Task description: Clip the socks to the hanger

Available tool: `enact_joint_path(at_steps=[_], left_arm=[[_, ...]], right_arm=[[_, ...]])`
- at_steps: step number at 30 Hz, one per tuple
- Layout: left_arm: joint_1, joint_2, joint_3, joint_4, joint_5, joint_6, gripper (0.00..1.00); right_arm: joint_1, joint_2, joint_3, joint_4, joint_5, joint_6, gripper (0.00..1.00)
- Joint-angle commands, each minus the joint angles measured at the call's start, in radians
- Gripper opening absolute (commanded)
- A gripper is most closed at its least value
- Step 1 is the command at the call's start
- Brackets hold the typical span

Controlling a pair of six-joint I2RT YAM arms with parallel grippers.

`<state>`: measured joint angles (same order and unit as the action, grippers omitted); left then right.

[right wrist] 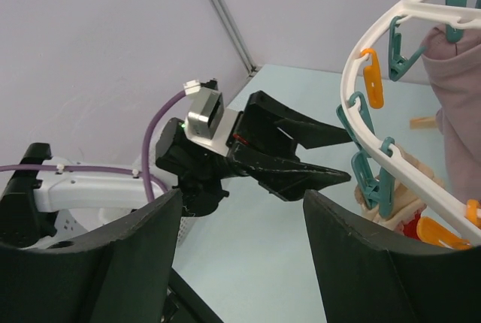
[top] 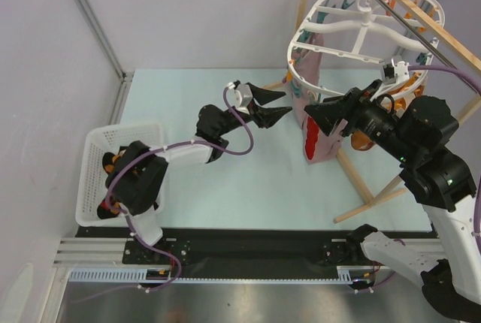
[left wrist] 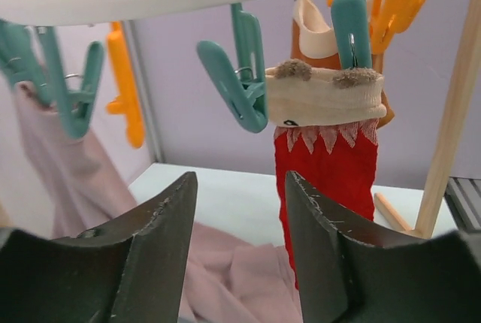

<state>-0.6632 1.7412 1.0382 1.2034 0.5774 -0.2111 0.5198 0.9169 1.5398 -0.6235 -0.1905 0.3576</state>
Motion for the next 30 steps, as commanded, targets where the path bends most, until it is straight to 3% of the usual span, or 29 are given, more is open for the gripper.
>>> enact_joint_path(at_steps=[1,4,19,30], left_arm=[[-0.004,0.085,0.107,0.252,0.128,-0.050,0.55],[-0.007,0.130,0.178,0.269,0.168,-0.089,0.53],[-0.009,0.132,0.243,0.187,0.144,-0.125,0.49],[-0.013,0.142,0.286,0.119,0.144,-0.146,0.41]], right_arm=[[0.005,-0.009,0.031,0.018,0.017,-0.025,0.71],[0.005,-0.004,0.026,0.018,0.020,-0.020,0.70],[0.037,0.016,0.026,0.038,0.010,0.026,0.68],[0.149,0.054,0.040,0.034,0.092,0.011,0.68]])
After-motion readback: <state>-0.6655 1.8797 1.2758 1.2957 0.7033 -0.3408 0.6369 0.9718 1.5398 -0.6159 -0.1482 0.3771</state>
